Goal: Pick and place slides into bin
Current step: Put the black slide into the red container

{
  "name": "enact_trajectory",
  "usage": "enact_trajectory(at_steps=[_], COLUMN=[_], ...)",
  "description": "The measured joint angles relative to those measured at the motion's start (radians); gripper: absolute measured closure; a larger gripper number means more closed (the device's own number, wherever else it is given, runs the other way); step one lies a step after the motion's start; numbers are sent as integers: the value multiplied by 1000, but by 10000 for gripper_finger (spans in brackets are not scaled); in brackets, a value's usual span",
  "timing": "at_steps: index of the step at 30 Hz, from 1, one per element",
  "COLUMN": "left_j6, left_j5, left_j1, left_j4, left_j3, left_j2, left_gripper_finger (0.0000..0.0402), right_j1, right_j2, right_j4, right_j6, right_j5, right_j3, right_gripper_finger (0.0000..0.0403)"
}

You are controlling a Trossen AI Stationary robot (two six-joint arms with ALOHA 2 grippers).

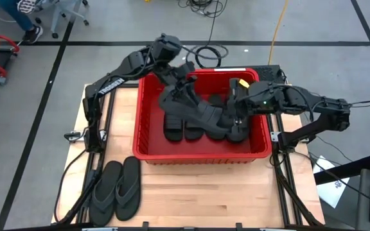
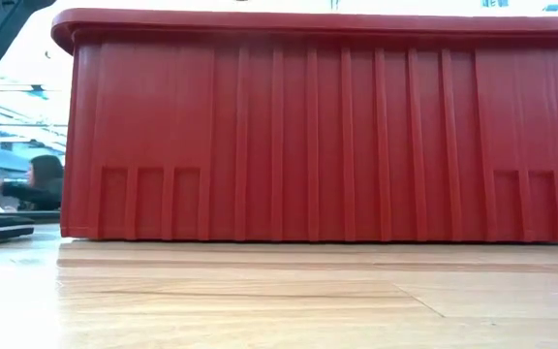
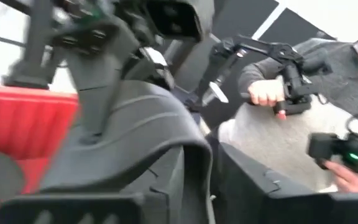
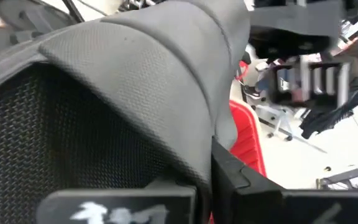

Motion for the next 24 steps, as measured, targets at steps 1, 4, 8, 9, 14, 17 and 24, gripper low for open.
enact_trajectory(at_steps=[1,4,8,9,14,17,24], left_j6=[4,6,-3,-4,75,130,160], left_j5=[-6,-24,-73,-106,-259,-326,-362], left_j1=[16,58,99,104,93,77,71], left_j4=[-3,-2,-6,-9,-19,-32,-101], left_j3=[0,0,0,0,2,2,2], left_j2=[-8,-29,-81,-102,-216,-281,-448], left_gripper_finger=[283,249,221,221,252,284,384], right_j1=[-4,-13,-25,-25,-26,-25,-10], right_j2=[-5,-15,-20,-20,-14,-5,49], right_j4=[-18,-85,-175,-194,-183,-174,-130], right_j6=[-5,4,50,73,299,495,856], right_j5=[-1,12,105,139,242,282,454], right_j3=[0,0,0,0,-45,-115,-285], right_gripper_finger=[401,401,401,401,401,401,402])
